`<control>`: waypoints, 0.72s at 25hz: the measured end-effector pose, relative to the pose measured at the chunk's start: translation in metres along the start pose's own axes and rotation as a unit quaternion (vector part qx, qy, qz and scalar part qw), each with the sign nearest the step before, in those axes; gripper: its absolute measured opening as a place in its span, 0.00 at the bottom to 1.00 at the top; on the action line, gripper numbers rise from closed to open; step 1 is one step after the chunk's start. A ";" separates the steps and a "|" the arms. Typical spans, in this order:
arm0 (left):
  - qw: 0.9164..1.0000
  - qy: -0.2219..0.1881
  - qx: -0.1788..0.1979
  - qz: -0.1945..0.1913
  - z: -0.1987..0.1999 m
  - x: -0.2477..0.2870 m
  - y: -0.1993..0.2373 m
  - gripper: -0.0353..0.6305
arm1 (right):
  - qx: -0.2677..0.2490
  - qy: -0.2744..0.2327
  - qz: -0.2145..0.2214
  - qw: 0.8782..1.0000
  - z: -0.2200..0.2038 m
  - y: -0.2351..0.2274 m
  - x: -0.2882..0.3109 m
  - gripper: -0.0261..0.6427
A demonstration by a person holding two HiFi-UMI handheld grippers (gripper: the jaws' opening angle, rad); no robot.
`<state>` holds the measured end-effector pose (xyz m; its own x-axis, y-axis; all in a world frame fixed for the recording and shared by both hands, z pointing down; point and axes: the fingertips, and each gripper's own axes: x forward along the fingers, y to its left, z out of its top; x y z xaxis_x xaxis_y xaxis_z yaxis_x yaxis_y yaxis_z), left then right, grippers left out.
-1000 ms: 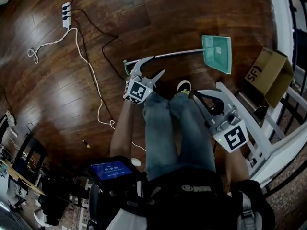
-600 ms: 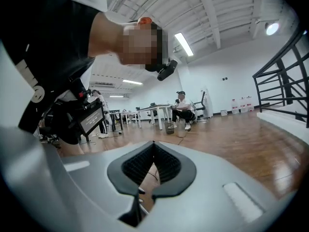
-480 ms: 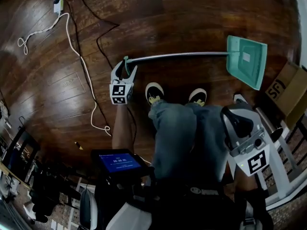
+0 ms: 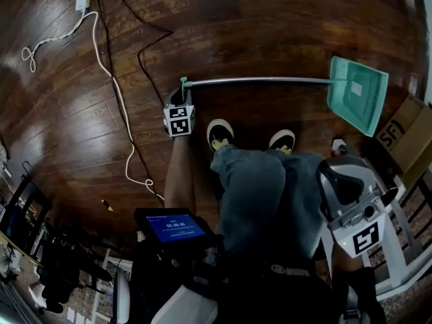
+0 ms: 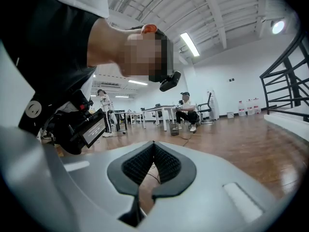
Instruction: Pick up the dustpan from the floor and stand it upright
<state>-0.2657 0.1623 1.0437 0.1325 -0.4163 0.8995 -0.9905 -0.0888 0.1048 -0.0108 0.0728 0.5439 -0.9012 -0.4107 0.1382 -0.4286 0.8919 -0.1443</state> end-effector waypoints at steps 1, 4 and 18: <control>1.000 -0.002 -0.006 -0.002 0.002 0.001 0.000 0.20 | 0.003 -0.001 0.000 1.000 -0.001 -0.001 0.001 0.04; 1.000 -0.007 -0.020 -0.014 0.007 0.001 -0.006 0.19 | 0.009 -0.002 -0.005 1.000 -0.002 -0.004 0.000 0.04; 0.991 -0.125 0.037 0.011 0.198 -0.238 -0.096 0.22 | 0.086 -0.046 -0.031 0.995 0.166 0.012 -0.040 0.04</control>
<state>-0.1949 0.0906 0.7355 0.1238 -0.6287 0.7677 -0.9893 -0.1383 0.0463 0.0100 0.0684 0.3737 -0.8711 -0.4869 0.0637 -0.4816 0.8217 -0.3048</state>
